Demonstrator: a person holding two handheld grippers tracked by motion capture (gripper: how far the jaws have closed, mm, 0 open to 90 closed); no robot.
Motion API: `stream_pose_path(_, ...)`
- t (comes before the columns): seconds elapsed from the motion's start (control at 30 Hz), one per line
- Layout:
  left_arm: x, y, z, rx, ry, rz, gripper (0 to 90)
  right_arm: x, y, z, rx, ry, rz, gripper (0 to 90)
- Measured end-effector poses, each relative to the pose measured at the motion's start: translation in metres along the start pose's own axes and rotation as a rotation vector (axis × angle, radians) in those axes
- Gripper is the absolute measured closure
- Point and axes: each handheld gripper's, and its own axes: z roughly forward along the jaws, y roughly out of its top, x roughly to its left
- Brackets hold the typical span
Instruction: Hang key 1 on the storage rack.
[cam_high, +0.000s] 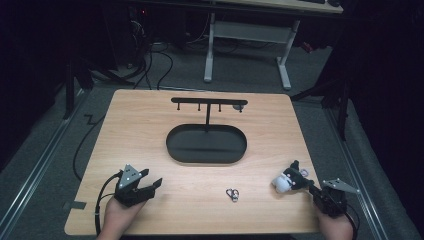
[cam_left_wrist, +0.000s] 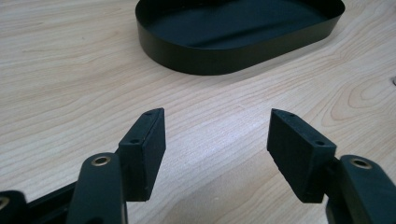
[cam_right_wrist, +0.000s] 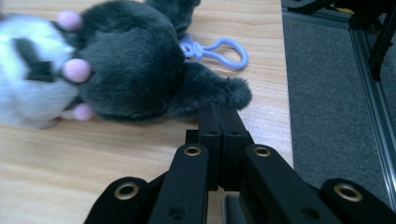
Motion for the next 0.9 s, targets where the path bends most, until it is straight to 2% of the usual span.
stream_pose_path(0.13,0.002,-0.004,-0.004,0.003,0.005,-0.005,37.8,0.001,0.004,0.009,0.012,-0.006,-0.012,89.0)
stream_pose_path(0.3,0.003,-0.011,-0.017,-0.018,0.018,-0.008,37.8,0.007,0.017,0.023,0.015,0.013,-0.044,87.4)
stream_pose_path(0.47,0.008,-0.018,-0.029,-0.02,0.042,-0.023,37.8,0.025,0.033,0.038,0.009,0.065,-0.104,86.5)
stream_pose_path(0.53,0.01,-0.02,-0.033,-0.02,0.05,-0.033,37.8,0.028,0.035,0.04,0.011,0.078,-0.113,86.5)
stream_pose_path(0.6,0.012,-0.023,-0.038,-0.023,0.059,-0.042,37.8,0.036,0.039,0.045,0.016,0.094,-0.152,86.6)
stream_pose_path(0.63,0.012,-0.023,-0.038,-0.023,0.059,-0.042,37.8,0.036,0.039,0.045,0.016,0.094,-0.152,86.6)
stream_pose_path(0.67,0.013,-0.024,-0.041,-0.026,0.065,-0.045,37.8,0.038,0.041,0.047,0.005,0.12,-0.156,86.8)
stream_pose_path(0.7,0.013,-0.024,-0.041,-0.026,0.065,-0.045,37.8,0.038,0.041,0.047,0.005,0.12,-0.156,86.8)
stream_pose_path(0.8,0.013,-0.026,-0.043,-0.025,0.067,-0.046,37.8,0.044,0.046,0.047,-0.012,0.161,-0.165,87.1)
stream_pose_path(0.83,0.013,-0.026,-0.043,-0.025,0.067,-0.048,37.8,0.044,0.046,0.047,-0.012,0.161,-0.165,87.1)
stream_pose_path(0.9,0.013,-0.026,-0.042,-0.023,0.065,-0.046,37.8,0.05,0.048,0.047,-0.016,0.176,-0.186,87.5)
